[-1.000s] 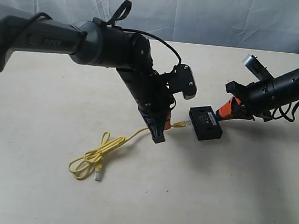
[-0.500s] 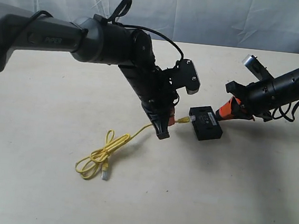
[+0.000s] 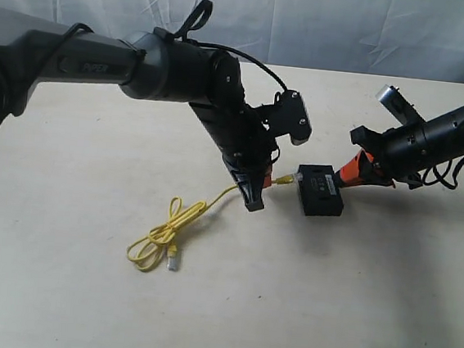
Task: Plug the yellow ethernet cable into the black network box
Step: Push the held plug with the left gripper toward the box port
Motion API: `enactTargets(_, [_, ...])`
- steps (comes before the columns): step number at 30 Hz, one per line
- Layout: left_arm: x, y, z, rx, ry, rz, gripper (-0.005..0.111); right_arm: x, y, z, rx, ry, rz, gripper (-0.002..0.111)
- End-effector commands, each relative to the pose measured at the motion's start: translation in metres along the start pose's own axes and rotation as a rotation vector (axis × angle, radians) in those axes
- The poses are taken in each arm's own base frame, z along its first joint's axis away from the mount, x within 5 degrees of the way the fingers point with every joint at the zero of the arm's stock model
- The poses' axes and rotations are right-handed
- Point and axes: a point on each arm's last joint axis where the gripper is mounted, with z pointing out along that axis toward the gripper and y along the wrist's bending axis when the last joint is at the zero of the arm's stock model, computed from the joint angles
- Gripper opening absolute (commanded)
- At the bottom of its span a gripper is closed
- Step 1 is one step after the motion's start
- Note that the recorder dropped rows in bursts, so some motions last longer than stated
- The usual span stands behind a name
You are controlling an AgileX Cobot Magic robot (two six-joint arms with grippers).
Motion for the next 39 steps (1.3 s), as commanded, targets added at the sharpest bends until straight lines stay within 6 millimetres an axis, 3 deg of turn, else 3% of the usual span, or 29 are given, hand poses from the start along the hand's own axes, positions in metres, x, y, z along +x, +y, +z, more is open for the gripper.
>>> enactTargets(1, [0.003, -0.001, 0.007, 0.013, 0.02, 0.001, 0.0, -0.001, 0.0, -0.001, -0.004, -0.002, -0.007, 0.0])
enactTargets(5, [0.008, -0.002, 0.016, 0.025, 0.036, -0.001, 0.0, -0.001, 0.0, -0.001, -0.004, -0.002, -0.007, 0.0])
enactTargets(33, [0.009, -0.002, 0.014, 0.04, 0.067, 0.028, 0.0, -0.001, -0.001, 0.002, -0.033, -0.008, -0.115, 0.0])
enactTargets(39, [0.002, 0.0, 0.001, 0.02, 0.044, 0.022, 0.0, 0.003, -0.009, 0.012, -0.049, 0.01, -0.081, 0.0])
